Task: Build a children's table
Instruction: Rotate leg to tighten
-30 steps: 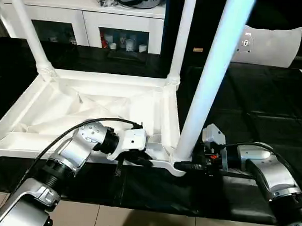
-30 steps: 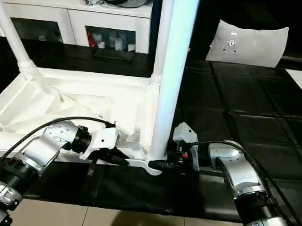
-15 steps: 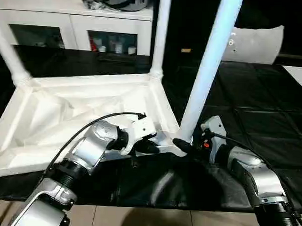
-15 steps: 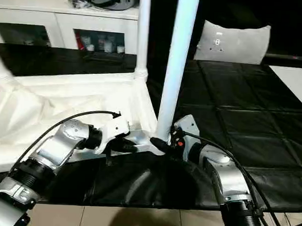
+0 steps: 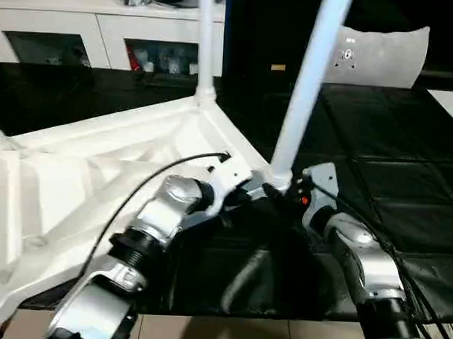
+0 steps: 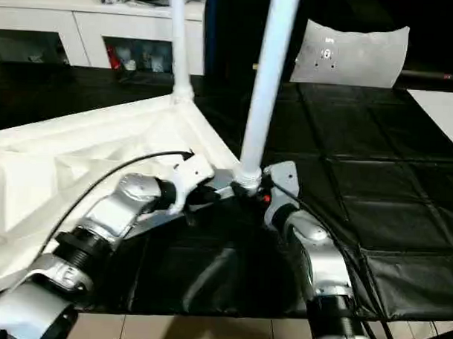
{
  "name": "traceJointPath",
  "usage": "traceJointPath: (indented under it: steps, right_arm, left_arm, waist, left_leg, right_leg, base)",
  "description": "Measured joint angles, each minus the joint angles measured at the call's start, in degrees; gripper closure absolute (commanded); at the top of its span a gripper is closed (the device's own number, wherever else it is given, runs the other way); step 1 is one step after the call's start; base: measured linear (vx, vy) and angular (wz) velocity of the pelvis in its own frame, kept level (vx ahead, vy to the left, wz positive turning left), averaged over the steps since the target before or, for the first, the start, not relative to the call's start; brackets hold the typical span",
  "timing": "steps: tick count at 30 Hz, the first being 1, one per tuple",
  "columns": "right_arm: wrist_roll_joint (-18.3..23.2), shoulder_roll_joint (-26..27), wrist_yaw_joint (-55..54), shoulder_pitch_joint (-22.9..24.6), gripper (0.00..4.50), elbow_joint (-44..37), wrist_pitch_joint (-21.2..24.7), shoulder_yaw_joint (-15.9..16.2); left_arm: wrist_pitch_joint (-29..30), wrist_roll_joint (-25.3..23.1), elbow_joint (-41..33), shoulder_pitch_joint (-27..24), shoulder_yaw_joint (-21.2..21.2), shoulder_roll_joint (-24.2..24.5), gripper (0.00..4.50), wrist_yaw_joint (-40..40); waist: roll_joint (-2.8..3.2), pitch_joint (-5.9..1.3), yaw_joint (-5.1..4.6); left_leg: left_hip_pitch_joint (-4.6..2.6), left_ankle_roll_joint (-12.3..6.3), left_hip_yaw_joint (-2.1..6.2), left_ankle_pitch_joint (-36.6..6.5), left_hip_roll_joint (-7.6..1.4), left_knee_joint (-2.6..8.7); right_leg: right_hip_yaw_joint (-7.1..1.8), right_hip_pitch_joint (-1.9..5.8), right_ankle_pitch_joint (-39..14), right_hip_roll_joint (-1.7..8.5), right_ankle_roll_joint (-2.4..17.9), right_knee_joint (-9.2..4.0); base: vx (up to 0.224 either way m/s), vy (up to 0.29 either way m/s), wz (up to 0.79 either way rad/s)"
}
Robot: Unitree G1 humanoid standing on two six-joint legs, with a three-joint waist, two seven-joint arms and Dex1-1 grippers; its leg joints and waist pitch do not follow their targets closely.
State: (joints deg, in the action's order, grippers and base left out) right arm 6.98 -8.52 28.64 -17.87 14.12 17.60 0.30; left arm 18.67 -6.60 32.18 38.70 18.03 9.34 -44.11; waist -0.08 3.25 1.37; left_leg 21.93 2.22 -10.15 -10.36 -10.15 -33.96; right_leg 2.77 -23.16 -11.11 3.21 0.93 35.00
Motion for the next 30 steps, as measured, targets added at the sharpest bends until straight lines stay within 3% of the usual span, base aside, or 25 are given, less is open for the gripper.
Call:
traceJointPath:
  steps: [3, 16, 22, 23, 26, 30]
  right_arm:
    - [0.22, -2.16, 3.16, 0.32, 0.11, -0.05, -0.99, 0.86]
    - [3.44, -15.08, 23.02, 0.58, 0.11, -1.61, -5.55, 2.98]
    - [3.92, -17.48, 32.07, -0.78, 0.11, -0.67, -6.94, 6.73]
    - [3.91, -17.51, 33.62, -0.79, 0.37, -0.37, -6.99, 7.62]
    - [3.87, -17.94, 36.16, -0.95, 0.46, 0.05, -7.22, 9.39]
    - [3.83, -18.54, 38.11, -1.37, 0.91, 1.07, -7.75, 10.6]
  left_arm:
    - [-2.27, 0.02, -0.01, -0.57, 0.39, 1.76, 4.5, -1.6]
    - [-12.49, 1.99, -4.04, -4.12, 3.24, 13.01, 4.5, -18.9]
    - [-17.7, 2.48, -4.83, -4.51, 5.4, 15.45, 4.5, -26.22]
    - [-17.94, 2.49, -5.09, -4.54, 5.67, 15.48, 4.5, -27.1]
    - [-18.71, 2.48, -5.62, -4.56, 6.53, 15.66, 4.5, -28.13]
    - [-19.54, 2.48, -6.09, -4.71, 6.99, 16.05, 4.5, -29.24]
  waist:
    - [0.03, 0.02, -0.08]
    - [-0.01, 0.0, 0.86]
    - [-0.03, -0.01, 2.38]
    - [-0.04, -0.01, 2.54]
    - [-0.06, -0.02, 2.67]
    - [-0.07, -0.03, 2.86]
  left_leg:
    - [0.0, 0.24, 0.0, -0.11, 0.01, -0.07]
    - [-0.01, 0.33, -0.01, -0.15, 0.05, -0.26]
    - [-0.06, 0.3, -0.01, -0.14, 0.05, -0.34]
    - [-0.04, 0.29, -0.03, -0.14, 0.07, -0.37]
    - [-0.01, 0.27, -0.05, -0.15, 0.08, -0.48]
    - [-0.03, 0.27, -0.05, -0.14, 0.08, -0.48]
  right_leg:
    - [-0.03, 0.02, 0.03, 0.01, 0.04, -0.01]
    - [0.0, 0.19, 0.07, 0.11, 0.06, 0.01]
    - [0.03, 0.35, 0.07, 0.18, 0.06, 0.02]
    - [0.03, 0.37, 0.07, 0.22, 0.06, 0.02]
    - [0.02, 0.38, 0.08, 0.24, 0.08, 0.04]
    - [0.03, 0.37, 0.08, 0.25, 0.08, 0.11]
  base:
    - [0.0, 0.0, 0.0]
    - [0.0, 0.0, 0.0]
    - [0.0, 0.0, 0.0]
    - [0.0, 0.0, 0.0]
    - [0.0, 0.0, 0.0]
    - [0.0, 0.0, 0.0]
